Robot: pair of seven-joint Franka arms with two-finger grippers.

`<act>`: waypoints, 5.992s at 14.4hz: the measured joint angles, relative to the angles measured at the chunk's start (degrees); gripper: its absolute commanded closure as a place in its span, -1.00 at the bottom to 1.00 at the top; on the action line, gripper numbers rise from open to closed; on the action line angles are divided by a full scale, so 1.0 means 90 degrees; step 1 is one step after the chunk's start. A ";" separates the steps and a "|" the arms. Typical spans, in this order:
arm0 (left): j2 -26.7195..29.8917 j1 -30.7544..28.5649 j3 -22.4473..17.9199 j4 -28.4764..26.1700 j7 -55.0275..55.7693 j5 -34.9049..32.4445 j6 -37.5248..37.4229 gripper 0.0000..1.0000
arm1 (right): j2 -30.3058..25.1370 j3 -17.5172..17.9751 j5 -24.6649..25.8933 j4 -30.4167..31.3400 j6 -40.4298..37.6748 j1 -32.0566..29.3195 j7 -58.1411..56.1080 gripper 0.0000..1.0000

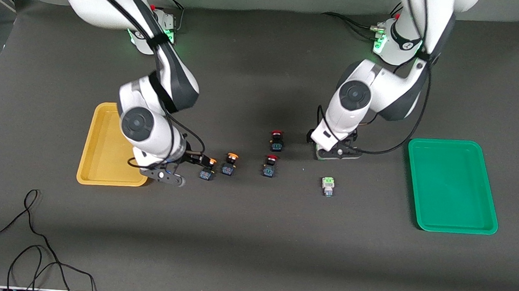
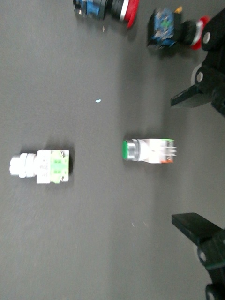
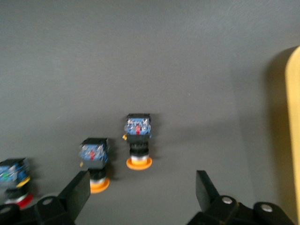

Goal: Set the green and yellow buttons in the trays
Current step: 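Grasp an orange button with the right gripper while the left gripper grasps green, then place orange in the yellow tray while the left gripper places green in green tray, then move the right gripper to the second orange button while the left gripper reaches green, then grasp the orange button with the right gripper while the left gripper grasps green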

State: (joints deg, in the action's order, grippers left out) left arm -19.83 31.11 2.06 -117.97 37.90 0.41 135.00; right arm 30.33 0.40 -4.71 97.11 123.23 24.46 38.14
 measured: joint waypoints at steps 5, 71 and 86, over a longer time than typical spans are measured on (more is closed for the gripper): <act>-0.0790 0.0083 0.0008 -0.0007 0.0027 -0.0027 0.0857 -0.91 | 0.0804 -0.0001 -0.0015 0.0026 0.0768 0.0021 0.0153 -0.99; -0.0996 -0.1210 0.0357 0.2801 -0.1048 -0.0336 -0.1928 -1.00 | -0.1637 -0.2462 -0.1418 -0.0344 -0.2880 0.1138 -0.1393 -0.99; -0.2344 -0.1125 0.0327 0.2739 -0.0783 -0.0335 -0.0663 -0.98 | 0.1473 -0.2207 -0.2370 -0.1069 0.0066 0.2353 -0.0235 -0.99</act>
State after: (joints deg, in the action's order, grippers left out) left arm -40.93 20.99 5.01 -93.32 30.85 -2.61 129.03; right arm 43.59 -19.46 -26.05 87.49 123.82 45.64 36.03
